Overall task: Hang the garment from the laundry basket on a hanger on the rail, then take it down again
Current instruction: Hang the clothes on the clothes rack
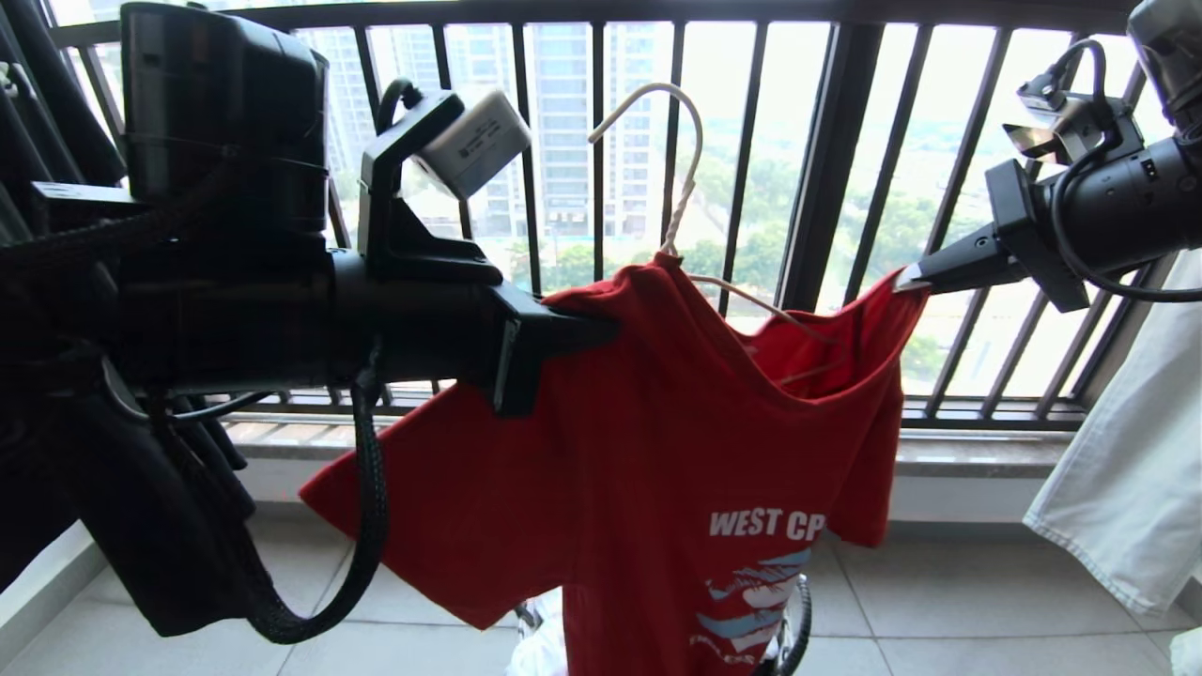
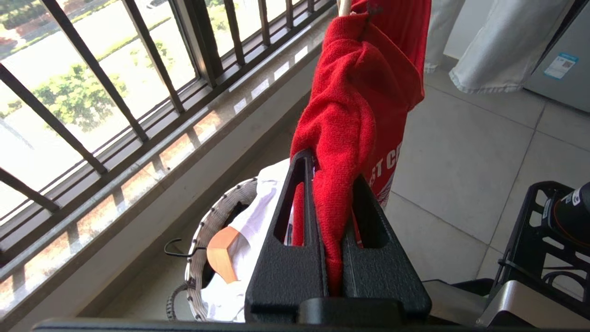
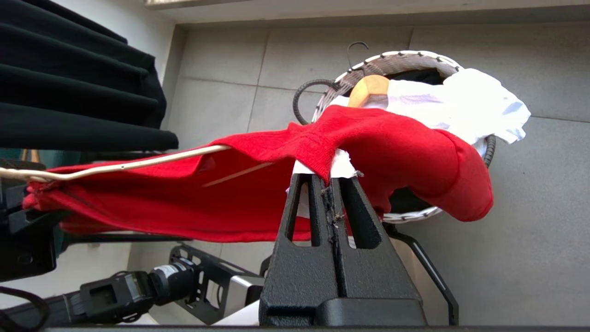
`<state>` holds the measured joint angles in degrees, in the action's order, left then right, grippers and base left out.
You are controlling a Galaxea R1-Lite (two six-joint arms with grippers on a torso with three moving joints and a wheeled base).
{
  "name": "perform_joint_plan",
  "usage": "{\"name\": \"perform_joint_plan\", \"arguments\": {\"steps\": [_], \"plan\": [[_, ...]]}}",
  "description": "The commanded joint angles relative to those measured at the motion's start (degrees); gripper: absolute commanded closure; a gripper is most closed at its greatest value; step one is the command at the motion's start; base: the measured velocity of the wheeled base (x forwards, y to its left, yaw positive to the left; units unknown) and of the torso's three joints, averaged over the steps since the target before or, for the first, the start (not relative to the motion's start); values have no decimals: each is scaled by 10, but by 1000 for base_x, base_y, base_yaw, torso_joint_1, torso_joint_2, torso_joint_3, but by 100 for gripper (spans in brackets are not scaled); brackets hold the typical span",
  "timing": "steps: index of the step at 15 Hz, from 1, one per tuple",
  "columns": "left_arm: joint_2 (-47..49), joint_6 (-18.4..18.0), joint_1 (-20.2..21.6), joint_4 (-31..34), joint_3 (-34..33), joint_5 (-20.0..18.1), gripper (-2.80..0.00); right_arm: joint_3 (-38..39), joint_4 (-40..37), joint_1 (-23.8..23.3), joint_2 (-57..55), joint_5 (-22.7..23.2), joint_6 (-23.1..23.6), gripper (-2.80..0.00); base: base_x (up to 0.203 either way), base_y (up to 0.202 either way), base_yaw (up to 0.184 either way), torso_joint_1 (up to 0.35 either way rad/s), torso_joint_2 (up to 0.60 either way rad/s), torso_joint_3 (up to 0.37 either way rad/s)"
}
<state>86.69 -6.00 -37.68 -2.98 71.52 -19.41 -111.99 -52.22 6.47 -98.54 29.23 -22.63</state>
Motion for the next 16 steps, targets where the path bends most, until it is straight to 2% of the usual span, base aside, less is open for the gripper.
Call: {"name": "perform_joint_plan", "arguments": {"steps": [1, 7, 11, 13, 16], "plan": [[26, 0, -5, -7, -1, 4, 0, 0, -3, 9, 18, 2, -2, 0, 0, 0, 0, 0, 0, 0], [41, 3, -23, -7, 0, 5, 0, 0, 32, 43, 26, 0, -1, 0, 0, 0, 0, 0, 0, 0], [51, 11, -44, -8, 3, 33, 0, 1, 48, 91, 27, -44, 1, 0, 0, 0, 0, 0, 0, 0], [53, 27, -54, -23, 3, 38, 0, 4, 83, 110, 27, -45, 5, 0, 0, 0, 0, 0, 0, 0], [61, 38, -59, -46, 0, 41, 0, 8, 98, 130, 25, -46, 48, 0, 0, 0, 0, 0, 0, 0]]}}
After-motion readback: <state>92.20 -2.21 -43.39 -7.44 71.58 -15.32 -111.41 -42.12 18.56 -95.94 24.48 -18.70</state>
